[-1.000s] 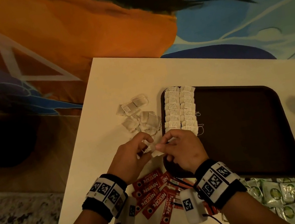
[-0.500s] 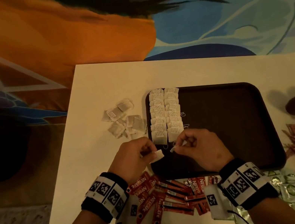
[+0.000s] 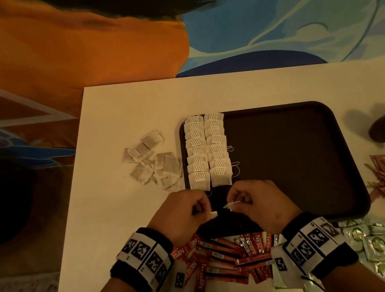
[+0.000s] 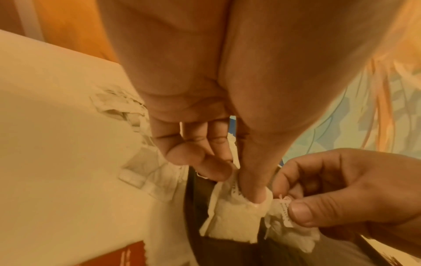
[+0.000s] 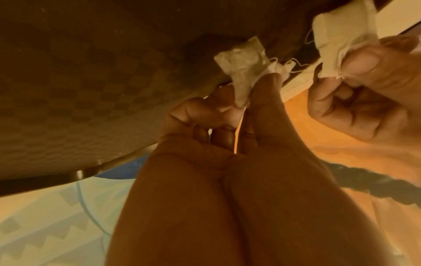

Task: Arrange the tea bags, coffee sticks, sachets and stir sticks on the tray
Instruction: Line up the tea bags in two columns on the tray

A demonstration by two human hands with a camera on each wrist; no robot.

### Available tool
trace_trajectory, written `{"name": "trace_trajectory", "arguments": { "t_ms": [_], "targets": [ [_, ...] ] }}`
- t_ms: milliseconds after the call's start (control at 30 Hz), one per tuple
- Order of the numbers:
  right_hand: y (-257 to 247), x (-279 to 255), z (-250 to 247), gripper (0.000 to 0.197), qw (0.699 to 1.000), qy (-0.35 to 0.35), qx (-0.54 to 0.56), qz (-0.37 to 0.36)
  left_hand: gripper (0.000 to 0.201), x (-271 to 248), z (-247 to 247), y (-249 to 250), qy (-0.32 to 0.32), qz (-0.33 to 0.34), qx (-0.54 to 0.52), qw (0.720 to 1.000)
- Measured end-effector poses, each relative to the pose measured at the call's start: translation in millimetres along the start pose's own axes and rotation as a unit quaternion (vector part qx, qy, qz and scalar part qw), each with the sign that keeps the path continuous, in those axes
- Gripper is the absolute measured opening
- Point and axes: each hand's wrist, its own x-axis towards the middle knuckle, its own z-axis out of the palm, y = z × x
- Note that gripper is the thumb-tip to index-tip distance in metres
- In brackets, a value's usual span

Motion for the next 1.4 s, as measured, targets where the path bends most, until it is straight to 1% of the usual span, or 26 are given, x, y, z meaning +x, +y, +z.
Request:
{"name": "trace_trajectory", "arguments": {
  "t_ms": [67,200,467,633,800,933,1067,1167,1233,1300,1400],
  "targets": [
    [2,4,0,0.014,1.000,0.002,0.011,0.001,0.008,5,0,-1,-0.004,-0.010,-0.003,1.000],
    [3,13,-3,0.010,1.000,0.007,0.010,0.010,0.007,17,-1,-4,0.006,-0.018,0.016,1.000],
    [3,39,-10,0.013,0.997,0.071,-0.004,0.001,0.010,40,-7,-11,0.103,-0.011,0.028,0.994],
    [6,51,-7,0.009,0.994,0.108,0.016,0.004,0.011,49,-6,-14,0.126,-0.013,0.033,0.991],
    [6,55,-3,0.009,0.993,0.118,0.014,0.011,0.011,52,-4,-14,0.126,-0.017,0.031,0.991],
    [5,55,2,0.012,0.992,0.128,0.007,0.020,0.012,51,-2,-14,0.135,-0.015,0.025,0.990],
    [5,55,5,0.013,0.988,0.150,-0.001,0.027,0.014,49,1,-11,0.158,-0.011,0.042,0.987],
    [4,53,7,0.016,0.986,0.165,-0.021,0.021,0.020,45,3,-10,0.189,0.000,0.075,0.979],
    [5,50,7,0.017,0.984,0.177,-0.031,0.011,0.019,41,5,-11,0.202,0.006,0.083,0.976],
    [5,46,9,0.017,0.984,0.173,-0.035,-0.003,0.017,37,7,-14,0.203,0.010,0.096,0.974],
    [3,43,13,0.017,0.989,0.140,-0.049,-0.013,0.017,35,11,-20,0.197,0.010,0.111,0.974]
  ]
}}
